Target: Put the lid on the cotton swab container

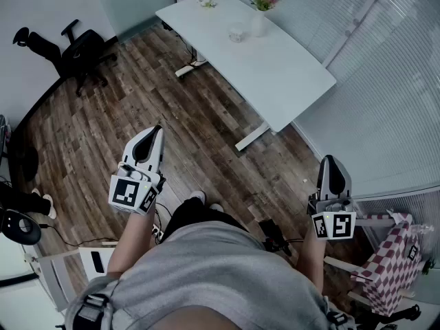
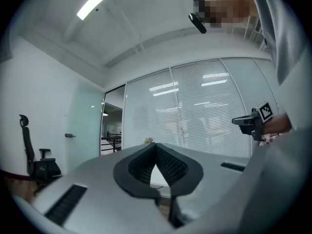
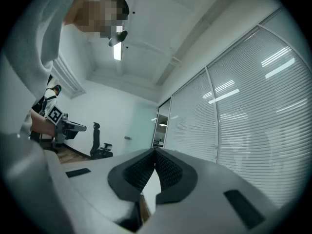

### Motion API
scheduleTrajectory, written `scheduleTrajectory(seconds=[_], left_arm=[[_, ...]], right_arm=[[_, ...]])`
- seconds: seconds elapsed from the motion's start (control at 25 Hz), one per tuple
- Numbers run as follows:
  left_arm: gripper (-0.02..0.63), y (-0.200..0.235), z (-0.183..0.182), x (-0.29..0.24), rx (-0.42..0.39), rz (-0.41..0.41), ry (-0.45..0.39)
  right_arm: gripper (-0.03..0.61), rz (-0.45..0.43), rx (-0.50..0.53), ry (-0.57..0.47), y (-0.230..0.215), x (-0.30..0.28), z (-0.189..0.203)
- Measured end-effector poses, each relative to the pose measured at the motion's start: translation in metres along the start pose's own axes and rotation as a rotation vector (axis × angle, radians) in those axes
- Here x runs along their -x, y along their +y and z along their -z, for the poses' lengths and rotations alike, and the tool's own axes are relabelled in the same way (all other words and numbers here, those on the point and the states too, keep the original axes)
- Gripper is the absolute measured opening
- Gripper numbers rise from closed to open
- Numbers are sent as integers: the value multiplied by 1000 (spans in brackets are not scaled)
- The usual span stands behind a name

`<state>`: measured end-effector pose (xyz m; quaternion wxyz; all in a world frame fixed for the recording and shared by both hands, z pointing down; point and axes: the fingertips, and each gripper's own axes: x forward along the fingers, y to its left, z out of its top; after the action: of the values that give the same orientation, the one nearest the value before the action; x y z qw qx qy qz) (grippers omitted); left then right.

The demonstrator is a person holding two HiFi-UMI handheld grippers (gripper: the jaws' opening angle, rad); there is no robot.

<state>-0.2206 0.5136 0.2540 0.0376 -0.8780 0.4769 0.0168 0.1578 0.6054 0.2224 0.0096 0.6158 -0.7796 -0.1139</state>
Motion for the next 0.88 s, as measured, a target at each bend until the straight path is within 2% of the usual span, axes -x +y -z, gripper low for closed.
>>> scheduleTrajectory(seconds=[0.56,0.76,0.88], left_arm=[[6,-3,12,-2,4,-16,26],[6,-2,15,-3,1,-20,33],[6,-2,15,-5,-3,-23,34]], right_arm=[[25,2,-45,14,-7,3,13],[25,4,-101,-16,-9,-2,14],[25,-7,-93,-13,-8,-5,15]])
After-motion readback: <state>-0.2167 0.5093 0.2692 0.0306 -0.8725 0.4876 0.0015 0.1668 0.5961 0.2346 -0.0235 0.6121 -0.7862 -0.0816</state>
